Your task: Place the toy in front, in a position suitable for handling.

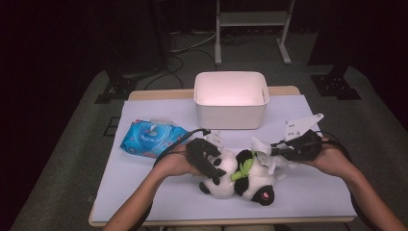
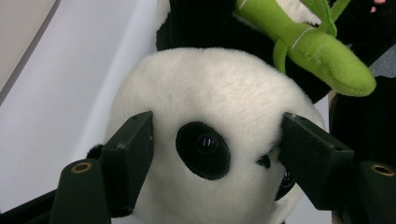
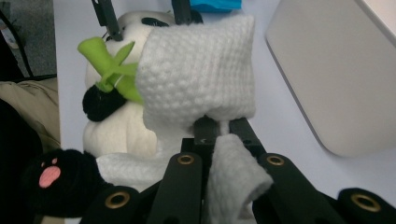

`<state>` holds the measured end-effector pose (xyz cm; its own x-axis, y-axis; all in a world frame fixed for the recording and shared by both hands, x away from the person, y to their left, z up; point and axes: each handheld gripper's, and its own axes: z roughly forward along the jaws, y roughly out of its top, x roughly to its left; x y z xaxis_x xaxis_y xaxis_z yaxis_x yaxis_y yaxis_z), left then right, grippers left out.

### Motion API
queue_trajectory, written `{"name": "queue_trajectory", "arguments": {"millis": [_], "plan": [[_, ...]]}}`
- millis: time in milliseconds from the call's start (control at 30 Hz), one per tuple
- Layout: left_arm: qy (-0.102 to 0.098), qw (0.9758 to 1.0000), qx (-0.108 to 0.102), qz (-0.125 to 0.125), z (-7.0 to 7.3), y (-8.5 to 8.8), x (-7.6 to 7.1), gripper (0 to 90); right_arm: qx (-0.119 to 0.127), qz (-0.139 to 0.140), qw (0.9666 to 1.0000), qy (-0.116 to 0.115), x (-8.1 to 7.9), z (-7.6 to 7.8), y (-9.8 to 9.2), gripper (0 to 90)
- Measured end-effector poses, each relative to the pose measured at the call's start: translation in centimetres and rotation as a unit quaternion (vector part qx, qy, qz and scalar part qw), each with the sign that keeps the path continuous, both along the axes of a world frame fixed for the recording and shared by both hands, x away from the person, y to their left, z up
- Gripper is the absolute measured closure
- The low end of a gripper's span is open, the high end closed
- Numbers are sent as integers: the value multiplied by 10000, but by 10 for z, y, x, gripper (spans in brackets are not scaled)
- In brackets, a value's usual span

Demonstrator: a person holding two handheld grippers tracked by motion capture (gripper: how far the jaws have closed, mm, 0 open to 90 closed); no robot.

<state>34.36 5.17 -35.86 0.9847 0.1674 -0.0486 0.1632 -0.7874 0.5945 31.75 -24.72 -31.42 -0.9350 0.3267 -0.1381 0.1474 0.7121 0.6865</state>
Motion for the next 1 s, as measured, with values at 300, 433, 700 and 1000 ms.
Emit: {"name": "queue_trajectory", "arguments": {"millis": [300,433,700,1000], "plan": [[-47,10000,-4,-63,1,-4,-2,283,21,-100,9999,33,-3,-3,-10,831],[-80,9999,23,-87,1,-6,-2,283,-15,30,10000,18,0,-3,4,831],[-90,9999,-52,-63,-1,-4,-4,283,-189,287,9994,42,11,-11,38,830],[-87,9999,-37,37,-2,-4,-3,284,-71,357,9992,148,8,-19,41,829]]}}
